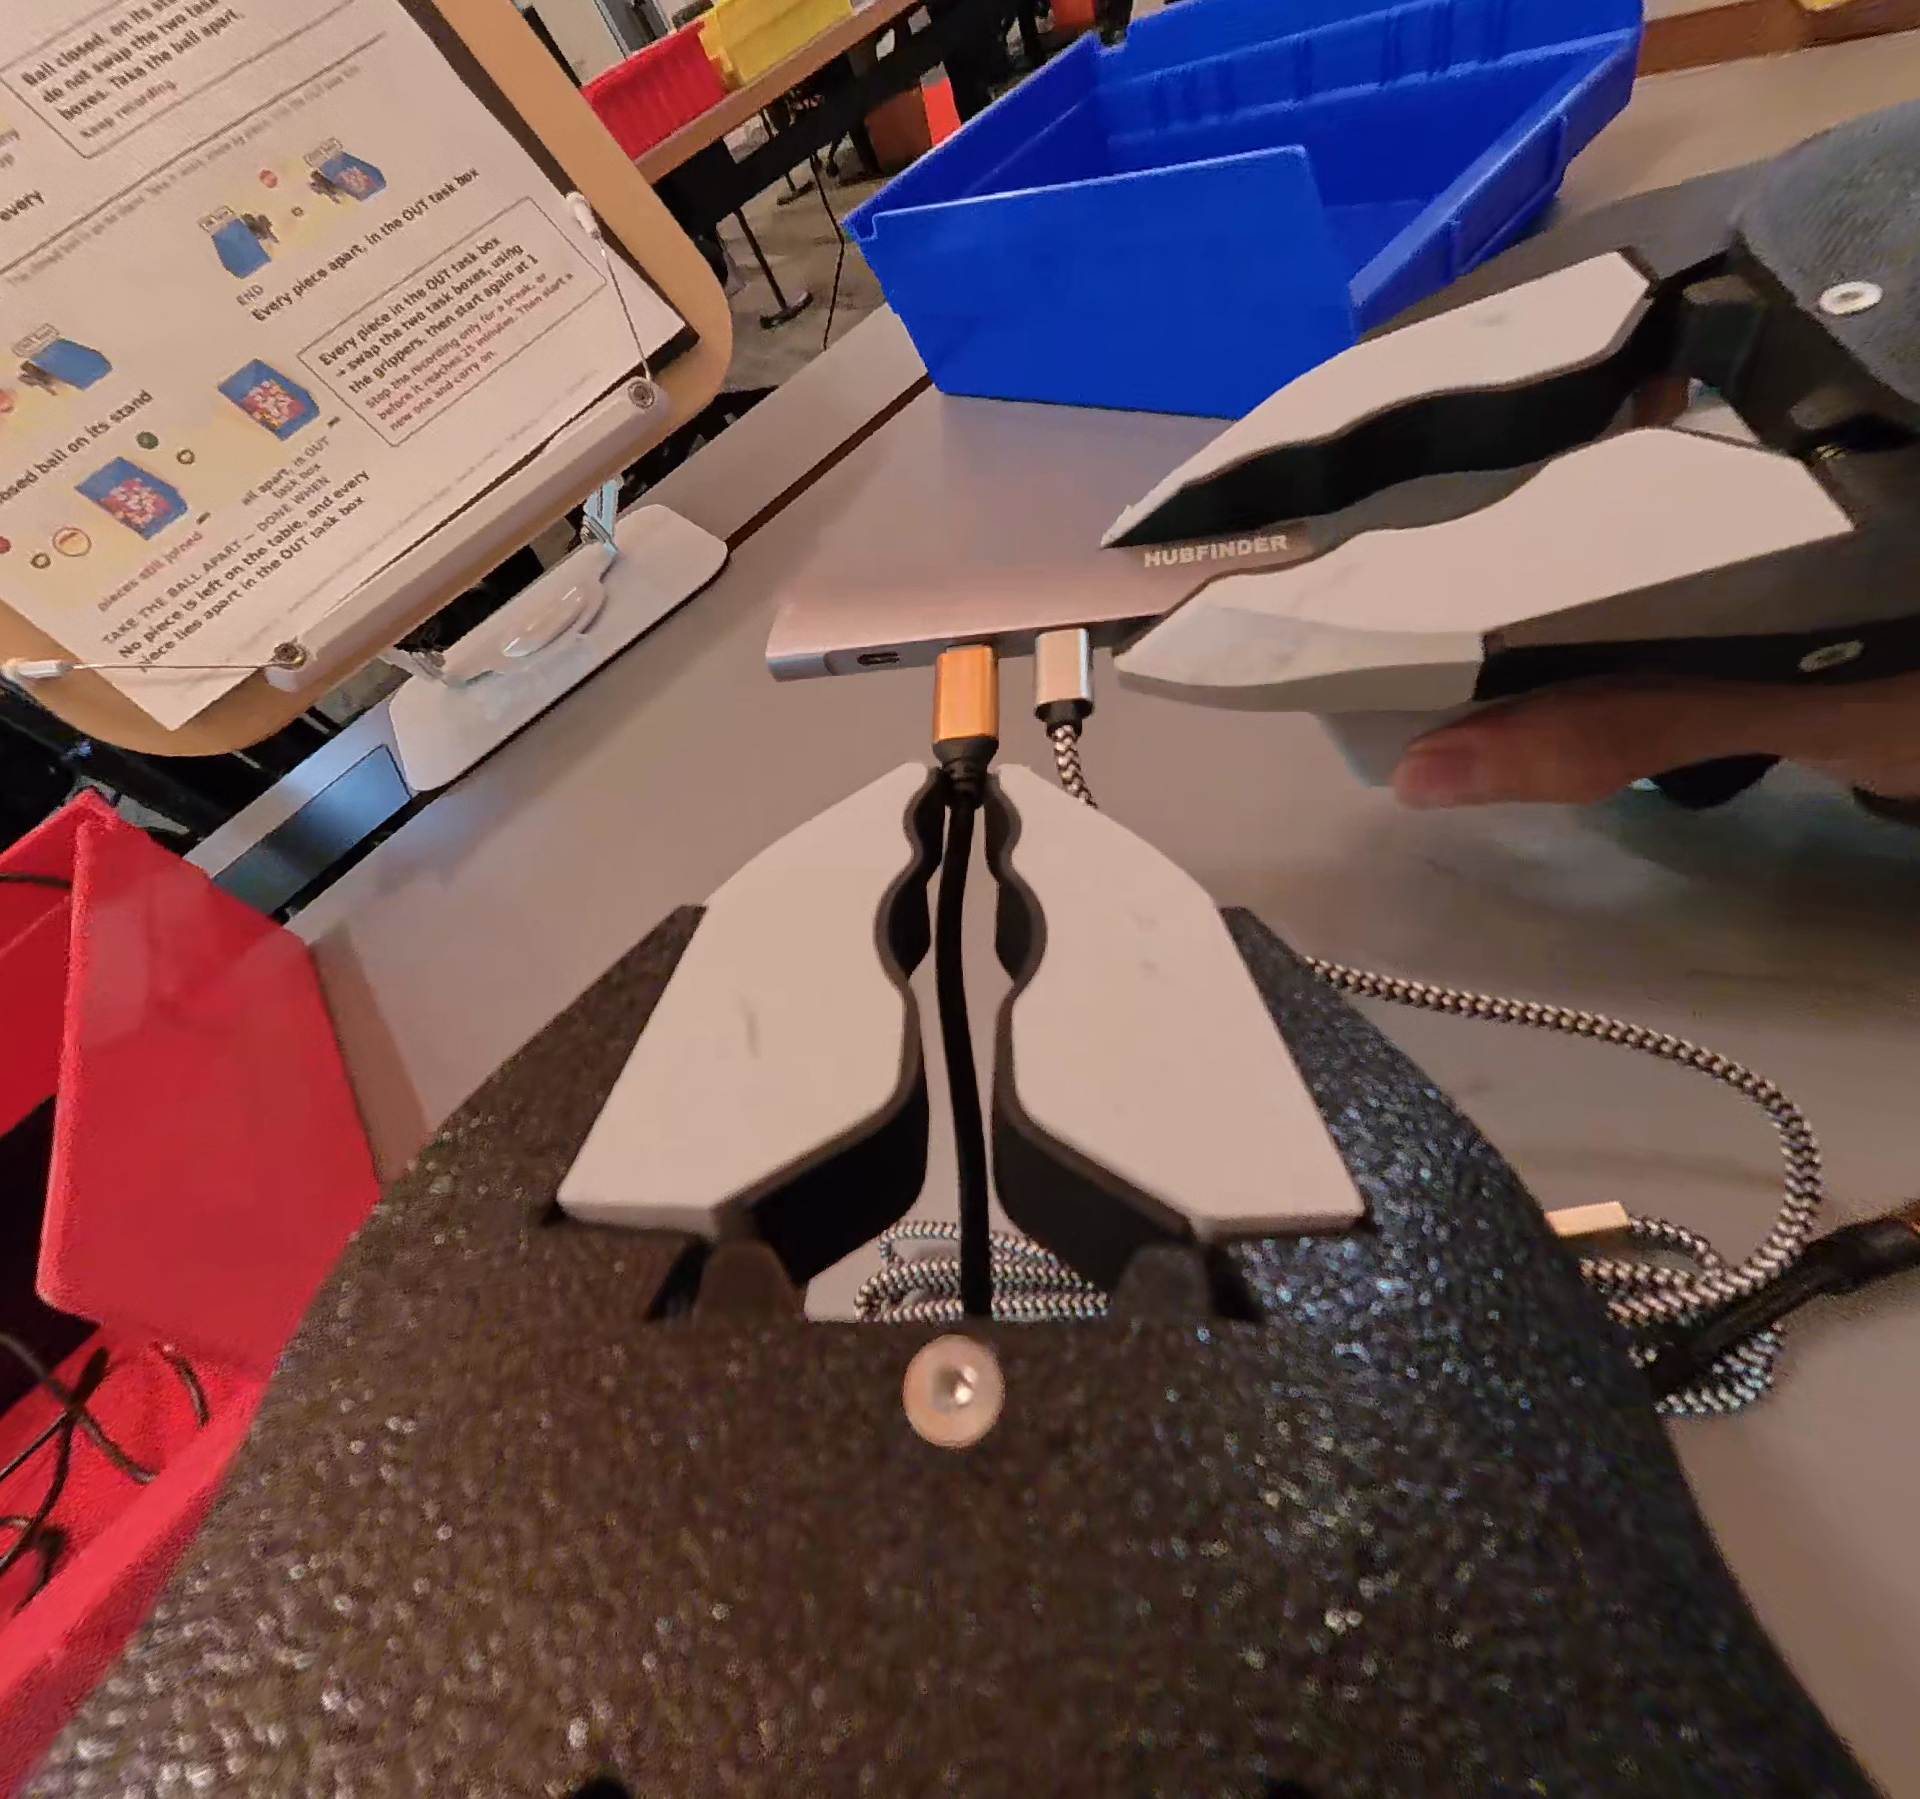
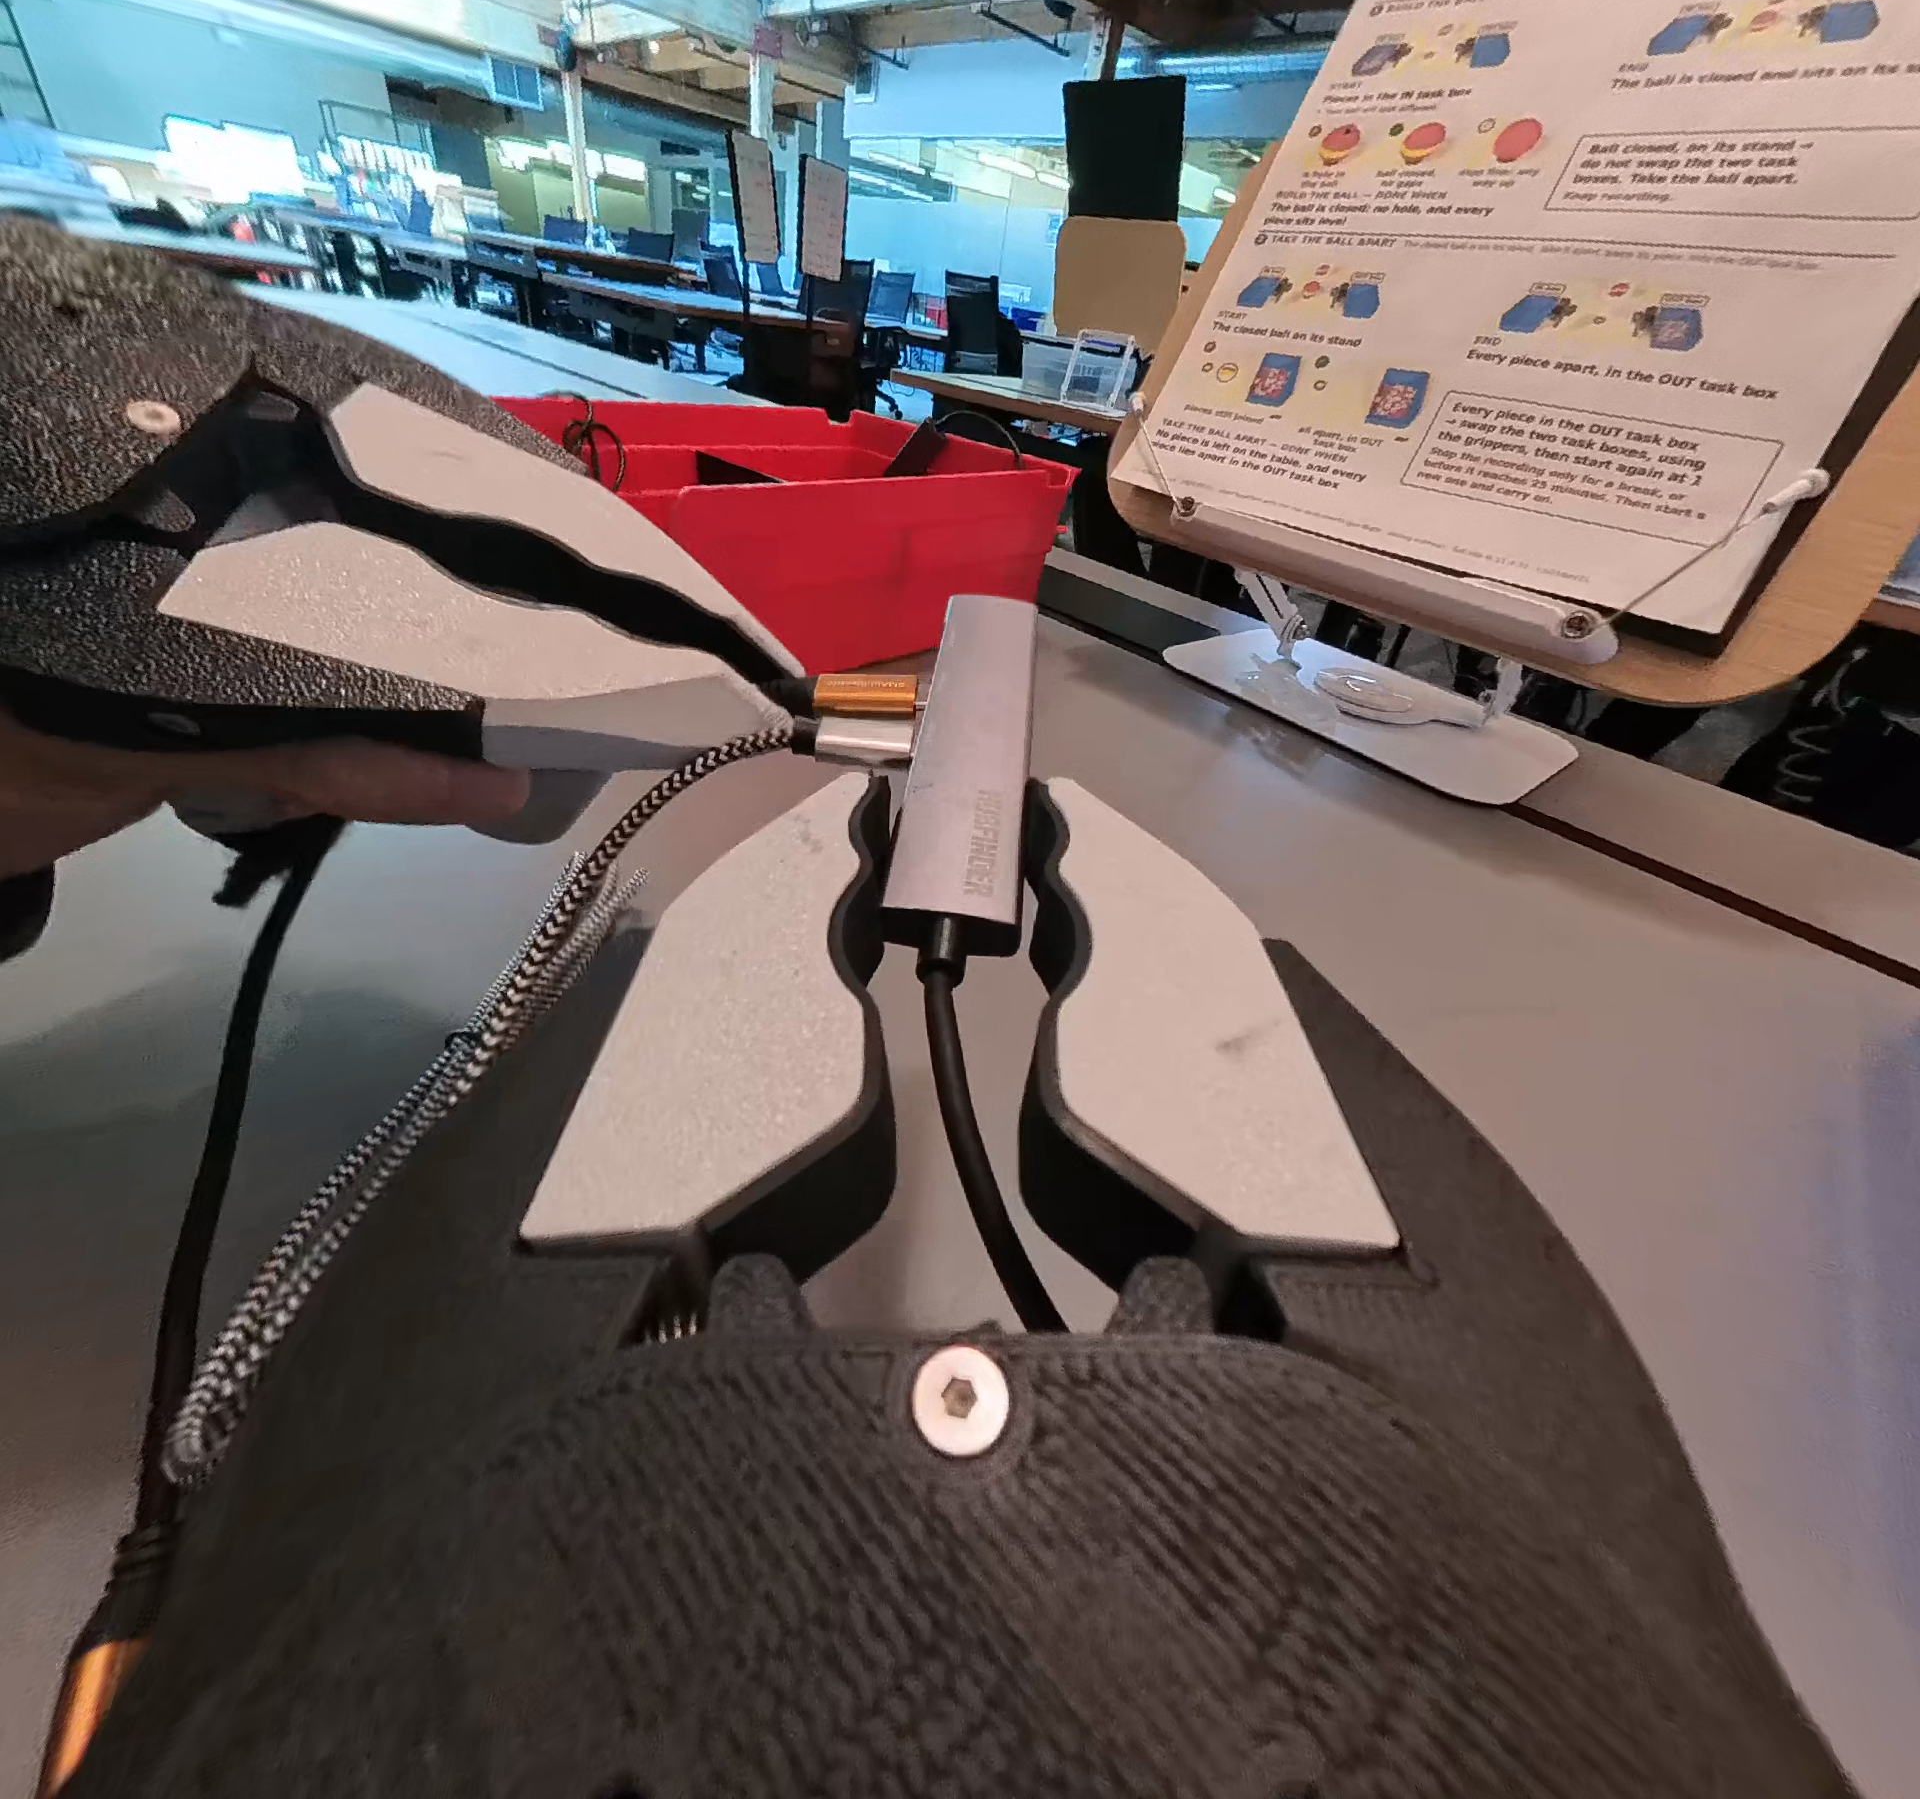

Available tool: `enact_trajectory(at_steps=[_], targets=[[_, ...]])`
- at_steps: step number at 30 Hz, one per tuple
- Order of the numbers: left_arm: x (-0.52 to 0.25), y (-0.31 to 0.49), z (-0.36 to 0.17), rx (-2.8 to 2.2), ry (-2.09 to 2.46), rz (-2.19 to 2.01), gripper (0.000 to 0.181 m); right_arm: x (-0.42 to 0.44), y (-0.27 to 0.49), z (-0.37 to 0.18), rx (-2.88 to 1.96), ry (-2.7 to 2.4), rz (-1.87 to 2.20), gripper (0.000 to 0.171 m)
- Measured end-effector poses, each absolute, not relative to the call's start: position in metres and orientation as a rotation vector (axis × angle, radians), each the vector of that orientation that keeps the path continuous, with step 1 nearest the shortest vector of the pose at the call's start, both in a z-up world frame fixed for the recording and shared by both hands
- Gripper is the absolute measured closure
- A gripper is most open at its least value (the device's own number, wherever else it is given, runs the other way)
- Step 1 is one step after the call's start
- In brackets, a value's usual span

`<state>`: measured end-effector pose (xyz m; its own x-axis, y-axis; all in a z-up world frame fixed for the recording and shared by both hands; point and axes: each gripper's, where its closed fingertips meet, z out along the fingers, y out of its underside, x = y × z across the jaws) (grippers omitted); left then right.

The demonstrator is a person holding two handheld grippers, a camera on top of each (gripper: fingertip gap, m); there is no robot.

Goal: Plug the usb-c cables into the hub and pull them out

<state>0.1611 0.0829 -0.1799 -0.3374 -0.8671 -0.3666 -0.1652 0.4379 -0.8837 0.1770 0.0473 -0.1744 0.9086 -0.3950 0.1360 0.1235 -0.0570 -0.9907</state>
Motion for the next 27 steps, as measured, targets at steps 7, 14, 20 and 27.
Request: enact_trajectory(at_steps=[7, 14, 20, 27], targets=[[0.162, 0.083, -0.186, -0.914, 1.782, -1.015, 0.175, 0.175, 0.048, -0.175, -1.586, 0.189, -0.441, 0.145], [0.161, 0.083, -0.175, -0.89, 1.729, -1.07, 0.174, 0.172, 0.049, -0.177, -1.597, 0.156, -0.449, 0.145], [0.163, 0.084, -0.197, -0.873, 1.798, -0.966, 0.173, 0.169, 0.05, -0.176, -1.596, 0.125, -0.484, 0.145], [0.159, 0.077, -0.178, -0.711, 1.765, -1.033, 0.163, 0.174, 0.044, -0.17, -1.537, 0.086, -0.532, 0.146]])
